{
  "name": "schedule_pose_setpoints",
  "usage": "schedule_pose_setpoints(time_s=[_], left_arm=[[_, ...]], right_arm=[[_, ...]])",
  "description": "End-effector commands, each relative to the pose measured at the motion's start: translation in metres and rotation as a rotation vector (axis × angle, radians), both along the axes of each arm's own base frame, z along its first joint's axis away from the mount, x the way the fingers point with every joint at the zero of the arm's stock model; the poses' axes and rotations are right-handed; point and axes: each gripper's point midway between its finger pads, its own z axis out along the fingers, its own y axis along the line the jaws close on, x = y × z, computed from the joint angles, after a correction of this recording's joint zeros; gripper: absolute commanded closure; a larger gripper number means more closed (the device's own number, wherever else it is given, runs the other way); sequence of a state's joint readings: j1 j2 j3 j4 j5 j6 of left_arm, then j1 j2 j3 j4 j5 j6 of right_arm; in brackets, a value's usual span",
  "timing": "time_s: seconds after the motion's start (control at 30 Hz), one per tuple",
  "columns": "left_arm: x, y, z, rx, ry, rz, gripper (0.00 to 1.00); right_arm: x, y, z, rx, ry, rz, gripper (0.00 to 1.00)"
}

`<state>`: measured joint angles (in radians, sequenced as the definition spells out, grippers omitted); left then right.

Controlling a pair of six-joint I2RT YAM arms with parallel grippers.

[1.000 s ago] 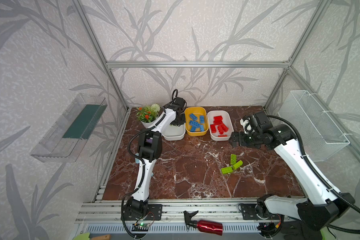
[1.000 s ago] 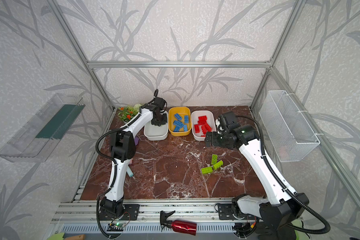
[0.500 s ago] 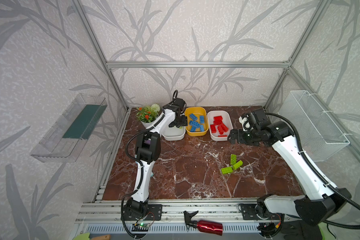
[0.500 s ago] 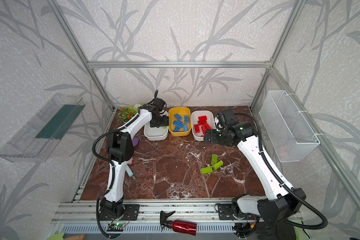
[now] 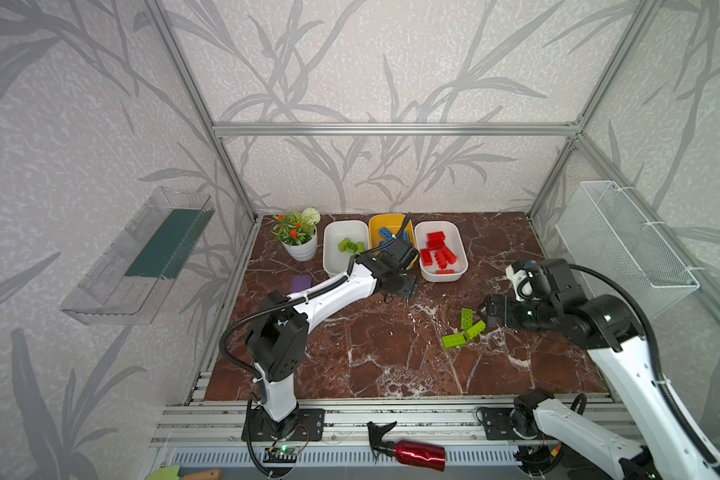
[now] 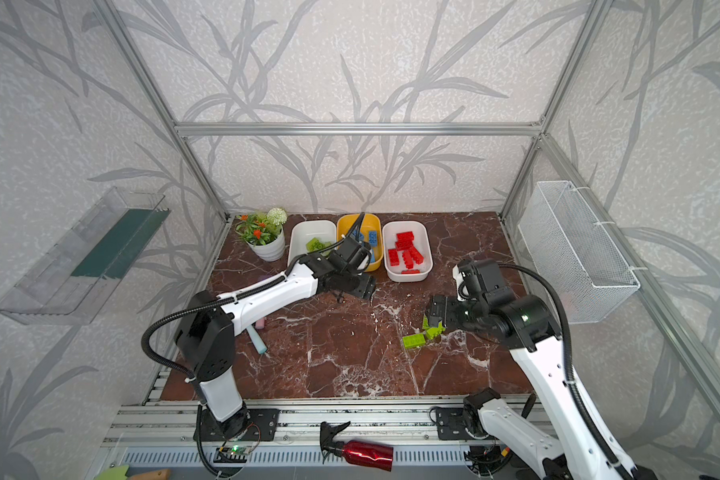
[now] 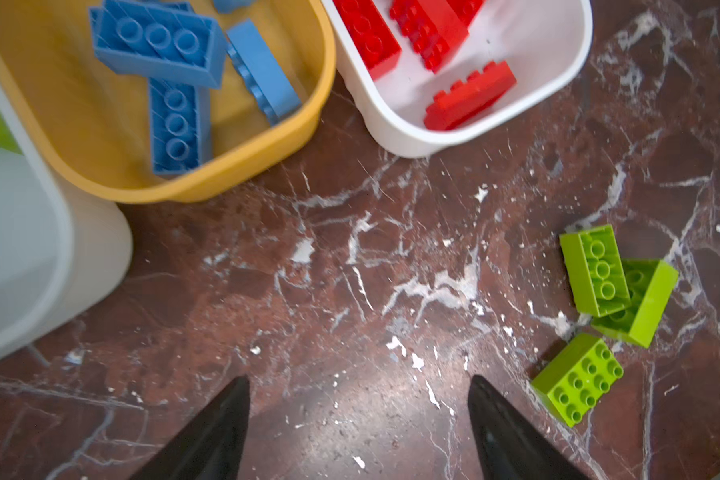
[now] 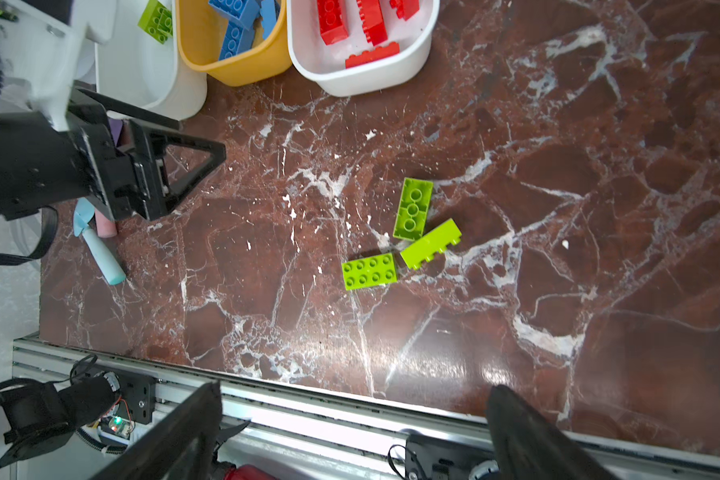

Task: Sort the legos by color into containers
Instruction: 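Reach the left gripper back to the green bricks and grasp another 2x4 brick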

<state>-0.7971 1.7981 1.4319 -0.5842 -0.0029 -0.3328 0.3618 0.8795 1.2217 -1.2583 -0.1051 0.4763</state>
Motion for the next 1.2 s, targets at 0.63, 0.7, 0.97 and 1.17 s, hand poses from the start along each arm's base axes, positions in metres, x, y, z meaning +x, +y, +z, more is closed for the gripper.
schedule_pose_setpoints(time_s=[0.63,0.7,0.97,1.17], left_arm=[[-0.117,-0.123,-0.054,0.054,-0.045,-0.366,0.18],[-0.117,-0.129,-0.06,0.053,-0.044,-0.372,0.18],[-0.114,-0.146,-0.075,0.045,-0.033,-0.381,0.18],[-0.111,-0.151,-0.09,0.063,-0.022,-0.392,0.19]], right_arm=[[-0.102,-0.036,-0.005,0.03,0.1,-0.079,0.01],[-0.104,-0.036,-0.004,0.042,0.098,-0.085,0.01],[-0.11,-0.039,-0.005,0.038,0.11,-0.096,0.01],[-0.107,-0.038,-0.003,0.046,0.106,-0.112,0.01]])
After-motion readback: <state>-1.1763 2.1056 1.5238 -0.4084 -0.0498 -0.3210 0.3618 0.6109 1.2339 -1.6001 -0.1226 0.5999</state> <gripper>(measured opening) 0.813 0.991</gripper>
